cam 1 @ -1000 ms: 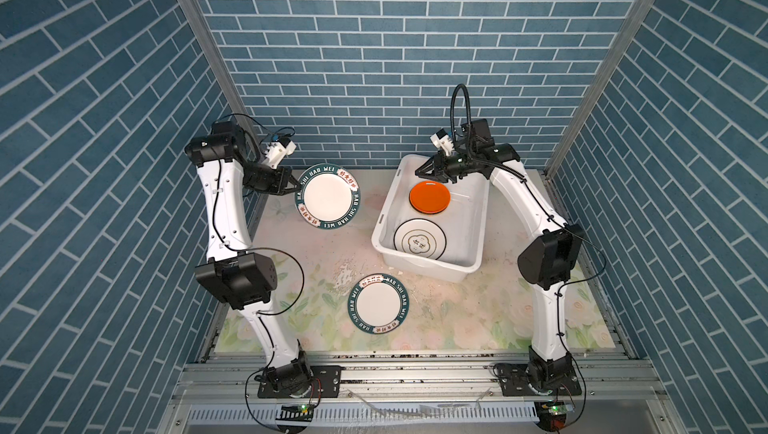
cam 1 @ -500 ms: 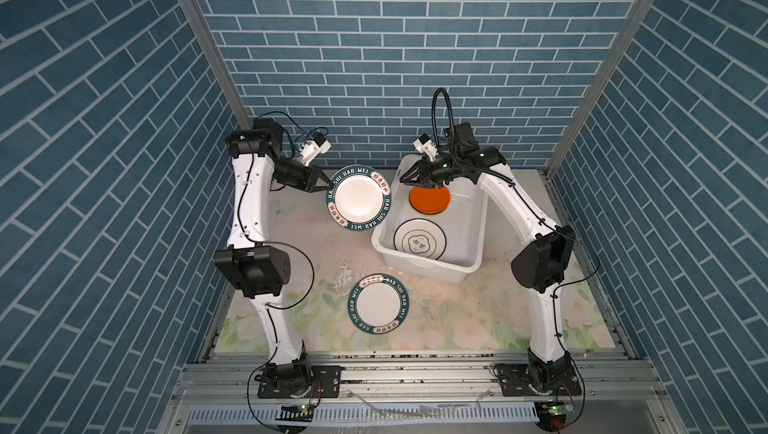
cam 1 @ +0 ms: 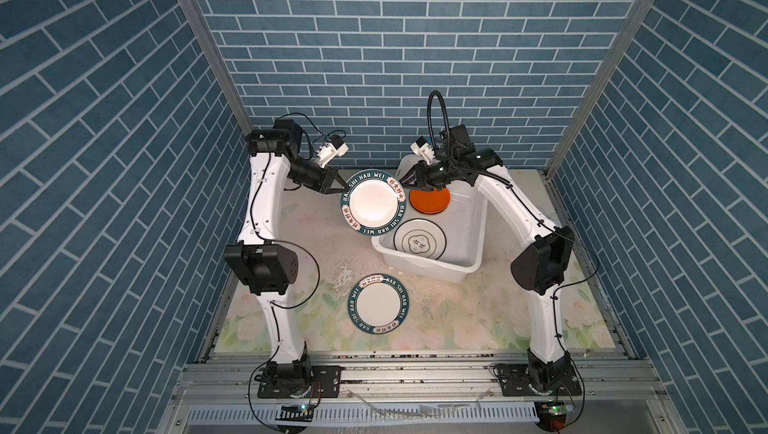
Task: Place the plates into the plastic bin on the countertop
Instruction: 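Carry the plate toward the bin while the right gripper moves to meet it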
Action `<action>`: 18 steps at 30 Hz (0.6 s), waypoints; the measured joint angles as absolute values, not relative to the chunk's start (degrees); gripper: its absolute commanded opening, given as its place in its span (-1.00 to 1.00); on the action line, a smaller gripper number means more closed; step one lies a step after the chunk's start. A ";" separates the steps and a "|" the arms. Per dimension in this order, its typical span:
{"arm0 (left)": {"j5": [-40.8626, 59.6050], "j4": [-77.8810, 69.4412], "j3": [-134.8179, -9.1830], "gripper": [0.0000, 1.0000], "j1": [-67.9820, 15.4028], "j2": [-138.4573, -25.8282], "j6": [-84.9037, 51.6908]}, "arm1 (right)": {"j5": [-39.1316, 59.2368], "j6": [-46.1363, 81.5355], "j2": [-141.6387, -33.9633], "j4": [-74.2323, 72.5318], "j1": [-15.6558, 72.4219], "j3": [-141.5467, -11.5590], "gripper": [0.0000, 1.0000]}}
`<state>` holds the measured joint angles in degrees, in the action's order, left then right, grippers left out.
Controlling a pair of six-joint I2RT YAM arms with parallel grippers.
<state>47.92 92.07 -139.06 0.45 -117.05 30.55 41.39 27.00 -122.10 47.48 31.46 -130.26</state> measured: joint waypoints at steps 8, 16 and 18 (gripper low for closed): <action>47.88 92.07 -136.29 -1.00 0.38 -117.03 30.57 | 42.48 27.86 -116.81 43.92 27.64 -123.44 -0.36; 49.28 92.07 -136.29 -1.00 0.38 -117.03 30.59 | 47.83 29.17 -116.40 42.78 26.00 -124.14 -0.36; 49.71 92.07 -136.29 -1.00 0.34 -117.03 30.59 | 48.75 29.41 -116.40 42.78 26.59 -124.14 -0.39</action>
<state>49.71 92.07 -136.29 0.34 -117.03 30.59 48.75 29.41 -116.40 42.78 26.59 -124.14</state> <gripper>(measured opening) 0.076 0.319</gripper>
